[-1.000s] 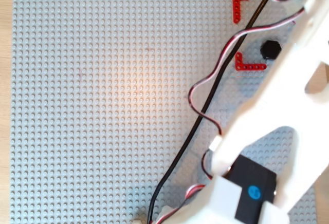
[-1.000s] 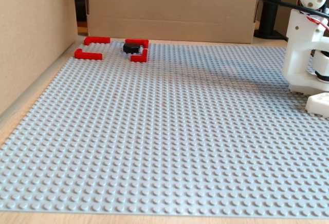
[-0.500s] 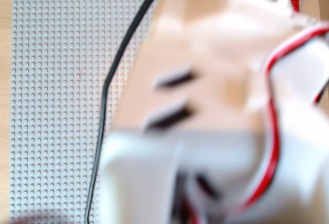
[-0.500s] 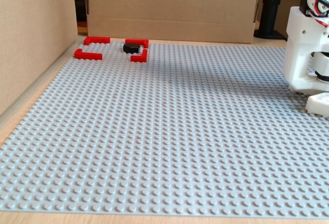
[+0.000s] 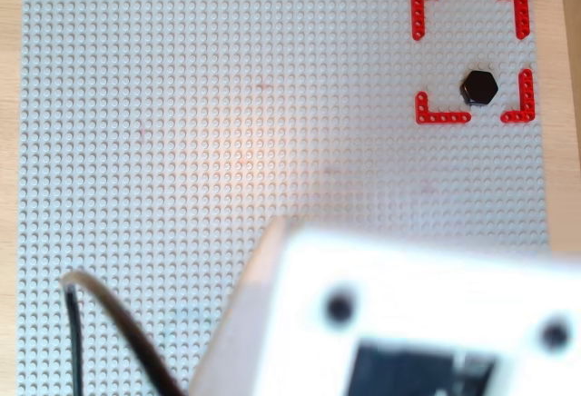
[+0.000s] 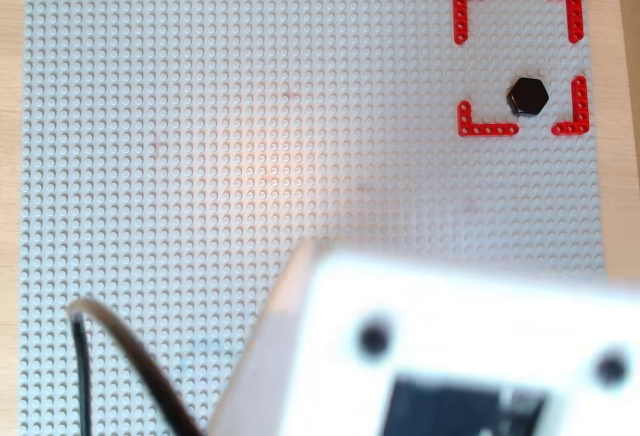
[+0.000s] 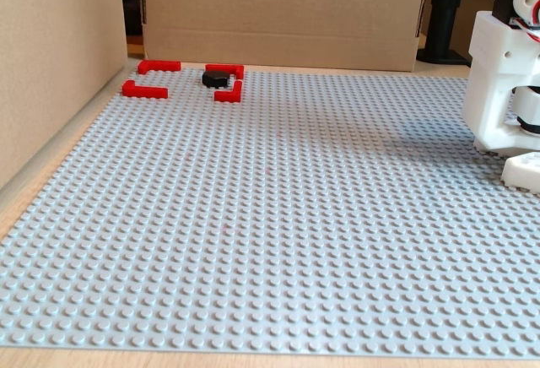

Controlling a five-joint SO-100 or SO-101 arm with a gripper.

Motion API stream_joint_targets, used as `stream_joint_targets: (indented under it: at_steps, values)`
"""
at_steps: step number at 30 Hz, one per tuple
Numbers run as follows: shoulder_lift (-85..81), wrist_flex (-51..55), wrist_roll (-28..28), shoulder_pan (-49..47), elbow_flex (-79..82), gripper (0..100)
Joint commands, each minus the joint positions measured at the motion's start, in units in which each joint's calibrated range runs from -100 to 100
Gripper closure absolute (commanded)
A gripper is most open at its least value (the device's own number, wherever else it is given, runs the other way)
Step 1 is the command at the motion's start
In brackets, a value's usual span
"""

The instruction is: Grab the Lego and store it in red box

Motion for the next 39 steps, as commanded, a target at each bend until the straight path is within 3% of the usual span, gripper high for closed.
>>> stream_joint_targets:
  at_steps: [1,11,21,39]
  values:
    - [-8.28,-0.02,0.09,-0.70,6.08,97]
    - [-29.97,-0.02,0.19,-0.55,26.26,97]
    - [-41.50,-0.02,1.49,-0.48,29.89,97]
    - [-42.94,0.07,2.54,-0.48,30.26,97]
